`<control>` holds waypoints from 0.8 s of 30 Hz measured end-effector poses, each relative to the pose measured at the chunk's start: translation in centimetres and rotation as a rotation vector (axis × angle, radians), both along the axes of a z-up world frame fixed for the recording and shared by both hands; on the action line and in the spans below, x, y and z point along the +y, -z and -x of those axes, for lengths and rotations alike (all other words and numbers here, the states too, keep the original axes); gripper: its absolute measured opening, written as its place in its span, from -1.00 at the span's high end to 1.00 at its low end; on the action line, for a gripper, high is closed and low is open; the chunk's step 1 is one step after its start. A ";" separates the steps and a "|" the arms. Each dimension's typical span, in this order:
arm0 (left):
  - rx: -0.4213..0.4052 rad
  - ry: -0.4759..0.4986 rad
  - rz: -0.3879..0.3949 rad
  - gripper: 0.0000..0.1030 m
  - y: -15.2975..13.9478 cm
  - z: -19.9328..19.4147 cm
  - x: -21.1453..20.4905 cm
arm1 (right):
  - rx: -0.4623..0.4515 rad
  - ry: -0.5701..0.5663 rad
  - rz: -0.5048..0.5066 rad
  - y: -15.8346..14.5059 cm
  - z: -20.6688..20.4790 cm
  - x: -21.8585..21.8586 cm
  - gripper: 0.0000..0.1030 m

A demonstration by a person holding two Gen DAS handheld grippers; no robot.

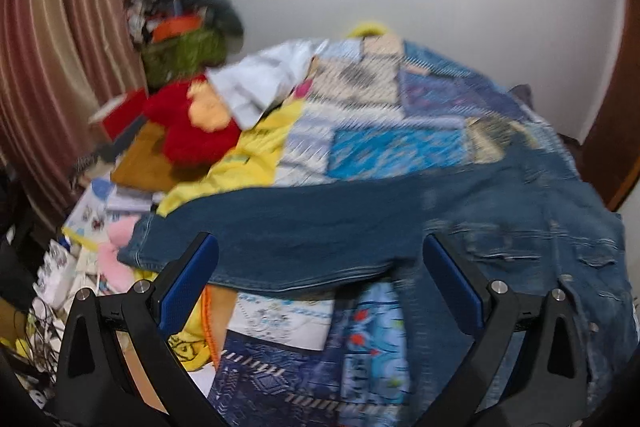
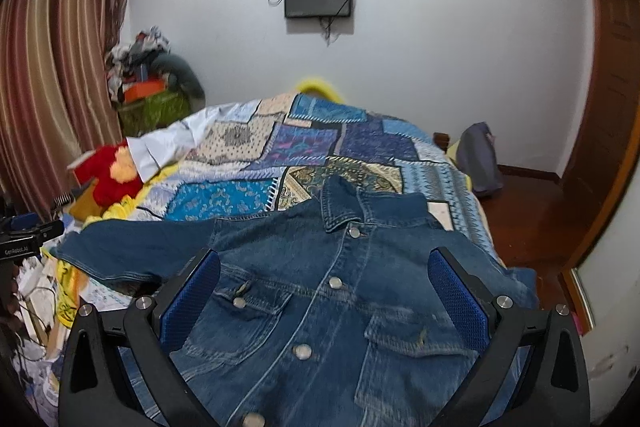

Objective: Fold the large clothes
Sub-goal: 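Grasp the jacket sleeve with the left gripper and lift it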

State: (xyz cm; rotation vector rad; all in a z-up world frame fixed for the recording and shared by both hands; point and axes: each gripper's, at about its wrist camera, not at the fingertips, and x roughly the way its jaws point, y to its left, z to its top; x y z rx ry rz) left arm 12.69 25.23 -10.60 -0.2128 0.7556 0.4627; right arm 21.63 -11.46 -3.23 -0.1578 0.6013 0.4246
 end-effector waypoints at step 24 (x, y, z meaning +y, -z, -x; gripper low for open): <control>0.152 -0.271 0.431 0.41 15.9 -1.4 12.8 | 0.281 -0.091 0.088 9.5 -8.8 5.9 -1.00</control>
